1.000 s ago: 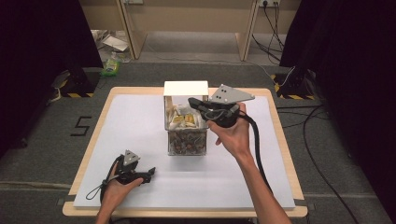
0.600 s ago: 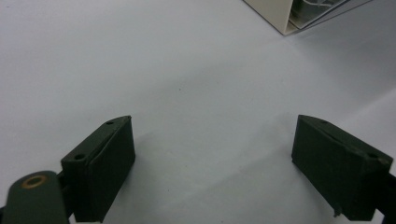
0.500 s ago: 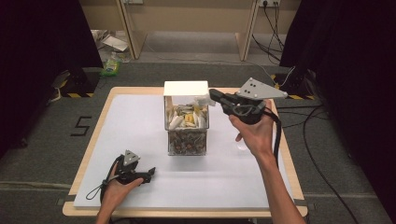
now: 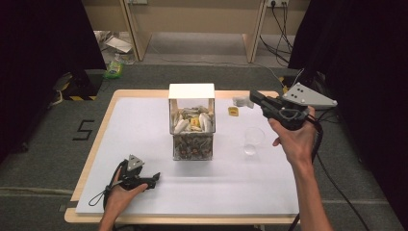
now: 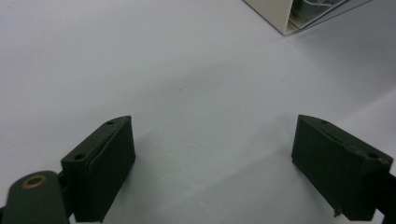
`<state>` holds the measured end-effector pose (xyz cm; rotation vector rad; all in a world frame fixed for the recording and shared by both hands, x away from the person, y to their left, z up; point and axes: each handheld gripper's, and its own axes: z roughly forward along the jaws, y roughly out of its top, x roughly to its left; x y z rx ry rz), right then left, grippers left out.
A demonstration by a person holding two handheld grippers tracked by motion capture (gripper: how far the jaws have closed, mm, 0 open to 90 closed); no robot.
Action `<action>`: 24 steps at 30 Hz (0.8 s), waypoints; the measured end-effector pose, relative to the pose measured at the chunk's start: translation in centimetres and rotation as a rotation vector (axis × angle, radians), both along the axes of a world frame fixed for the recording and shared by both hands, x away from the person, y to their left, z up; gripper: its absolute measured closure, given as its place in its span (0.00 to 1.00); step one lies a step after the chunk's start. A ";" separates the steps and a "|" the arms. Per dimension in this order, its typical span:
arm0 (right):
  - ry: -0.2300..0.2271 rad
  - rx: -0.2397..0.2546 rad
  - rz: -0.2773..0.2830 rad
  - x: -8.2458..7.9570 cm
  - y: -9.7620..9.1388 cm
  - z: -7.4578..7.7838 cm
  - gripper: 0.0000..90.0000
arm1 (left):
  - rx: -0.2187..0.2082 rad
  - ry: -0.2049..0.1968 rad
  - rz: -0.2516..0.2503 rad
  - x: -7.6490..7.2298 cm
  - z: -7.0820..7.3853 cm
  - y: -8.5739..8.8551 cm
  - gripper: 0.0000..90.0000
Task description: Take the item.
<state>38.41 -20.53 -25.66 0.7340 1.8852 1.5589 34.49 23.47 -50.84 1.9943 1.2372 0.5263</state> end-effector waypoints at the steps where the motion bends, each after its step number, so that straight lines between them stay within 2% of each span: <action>1: -0.001 0.001 -0.007 0.0 -0.4 -0.2 1.00 | 0.000 0.000 0.000 0.0 0.0 0.0 0.14; 3: 0.016 0.009 -0.038 0.1 -1.9 -1.2 1.00 | 0.000 0.000 0.000 0.0 0.0 0.0 0.14; 7: 0.032 0.014 -0.069 0.2 -3.2 -2.3 1.00 | 0.000 0.000 0.000 0.0 0.0 0.0 0.14; 17: 0.049 0.006 -0.122 0.5 -5.0 -4.0 1.00 | 0.001 0.000 -0.001 0.0 0.0 0.0 0.14; 24: 0.062 0.009 -0.140 0.6 -5.5 -5.3 1.00 | -0.001 -0.001 0.001 0.0 0.0 0.0 0.14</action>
